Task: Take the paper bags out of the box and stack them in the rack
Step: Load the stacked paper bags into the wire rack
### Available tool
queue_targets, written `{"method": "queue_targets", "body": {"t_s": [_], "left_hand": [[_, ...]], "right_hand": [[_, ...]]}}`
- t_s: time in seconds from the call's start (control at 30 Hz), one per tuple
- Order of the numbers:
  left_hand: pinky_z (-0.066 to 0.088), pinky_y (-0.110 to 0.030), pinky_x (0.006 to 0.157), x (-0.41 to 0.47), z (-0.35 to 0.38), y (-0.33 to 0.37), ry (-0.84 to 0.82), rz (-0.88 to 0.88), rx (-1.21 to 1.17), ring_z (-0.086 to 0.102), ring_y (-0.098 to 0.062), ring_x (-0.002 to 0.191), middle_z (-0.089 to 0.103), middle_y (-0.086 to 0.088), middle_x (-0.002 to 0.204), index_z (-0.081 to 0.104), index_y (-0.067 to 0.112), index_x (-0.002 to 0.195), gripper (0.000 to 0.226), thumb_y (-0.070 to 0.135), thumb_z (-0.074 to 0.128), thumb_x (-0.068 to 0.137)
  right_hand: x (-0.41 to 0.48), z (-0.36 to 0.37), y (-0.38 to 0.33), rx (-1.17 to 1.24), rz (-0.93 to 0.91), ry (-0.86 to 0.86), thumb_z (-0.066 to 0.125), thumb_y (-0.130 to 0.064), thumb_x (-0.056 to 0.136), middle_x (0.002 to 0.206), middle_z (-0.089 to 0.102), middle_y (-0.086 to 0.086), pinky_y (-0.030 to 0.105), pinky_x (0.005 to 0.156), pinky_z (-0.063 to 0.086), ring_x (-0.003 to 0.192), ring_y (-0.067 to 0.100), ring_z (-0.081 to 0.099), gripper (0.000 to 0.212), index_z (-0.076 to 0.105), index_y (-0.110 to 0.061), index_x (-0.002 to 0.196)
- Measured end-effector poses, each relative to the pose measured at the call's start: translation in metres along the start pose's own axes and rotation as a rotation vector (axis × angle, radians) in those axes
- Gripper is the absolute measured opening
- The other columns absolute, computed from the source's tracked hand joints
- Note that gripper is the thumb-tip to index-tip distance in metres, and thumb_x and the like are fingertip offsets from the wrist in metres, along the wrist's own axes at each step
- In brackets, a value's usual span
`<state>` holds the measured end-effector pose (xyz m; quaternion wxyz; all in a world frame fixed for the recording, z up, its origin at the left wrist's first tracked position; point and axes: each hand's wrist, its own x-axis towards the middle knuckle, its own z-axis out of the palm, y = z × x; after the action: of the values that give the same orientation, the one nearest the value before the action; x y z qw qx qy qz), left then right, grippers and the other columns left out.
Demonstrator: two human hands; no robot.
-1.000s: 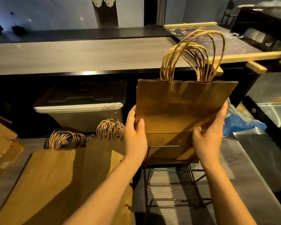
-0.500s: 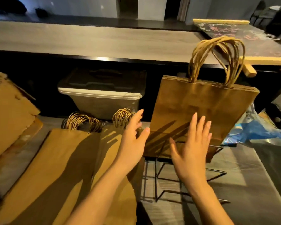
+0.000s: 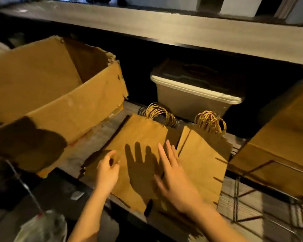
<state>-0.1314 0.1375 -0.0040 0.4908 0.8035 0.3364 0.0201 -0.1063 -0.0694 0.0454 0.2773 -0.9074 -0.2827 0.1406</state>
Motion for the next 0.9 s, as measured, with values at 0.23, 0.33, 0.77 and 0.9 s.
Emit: {"method": "queue_targets", "body": {"t_s": [0.23, 0.33, 0.77, 0.9], "left_hand": [[0.021, -0.046, 0.115, 0.024, -0.010, -0.008, -0.032, -0.046, 0.361, 0.014, -0.030, 0.142, 0.020, -0.005, 0.154, 0.027, 0.017, 0.147, 0.061, 0.035, 0.051, 0.094], [0.022, -0.046, 0.112, 0.022, -0.011, -0.003, 0.040, -0.023, 0.389, 0.013, -0.033, 0.141, 0.026, -0.010, 0.150, 0.034, 0.022, 0.144, 0.059, 0.035, 0.055, 0.091], [0.042, -0.028, 0.076, 0.008, -0.018, 0.032, 0.387, 0.159, 0.266, 0.056, -0.016, 0.096, 0.056, -0.004, 0.114, 0.062, 0.018, 0.115, 0.034, 0.040, 0.056, 0.090], [0.039, -0.025, 0.057, 0.007, -0.027, 0.020, 0.421, 0.219, 0.253, 0.062, -0.016, 0.072, 0.067, 0.003, 0.075, 0.069, 0.020, 0.084, 0.027, 0.039, 0.051, 0.093]], "right_hand": [[0.036, 0.043, -0.021, -0.349, -0.026, -0.360, 0.037, -0.042, 0.099, 0.157, -0.020, 0.007, 0.039, 0.118, -0.001, 0.144, 0.031, -0.017, 0.074, -0.017, -0.032, 0.148], [0.042, 0.054, -0.021, -0.361, 0.021, -0.476, 0.035, -0.045, 0.099, 0.157, -0.021, 0.003, 0.041, 0.118, 0.000, 0.144, 0.032, -0.018, 0.072, -0.018, -0.038, 0.147], [0.039, 0.056, -0.021, -0.141, 0.063, -0.412, 0.039, -0.048, 0.098, 0.157, -0.022, -0.001, 0.041, 0.118, -0.005, 0.141, 0.028, -0.025, 0.075, -0.019, -0.043, 0.145], [0.038, 0.054, -0.023, 0.094, 0.152, -0.286, 0.040, -0.050, 0.096, 0.156, -0.024, -0.004, 0.042, 0.118, -0.006, 0.140, 0.026, -0.028, 0.075, -0.016, -0.043, 0.146]]}}
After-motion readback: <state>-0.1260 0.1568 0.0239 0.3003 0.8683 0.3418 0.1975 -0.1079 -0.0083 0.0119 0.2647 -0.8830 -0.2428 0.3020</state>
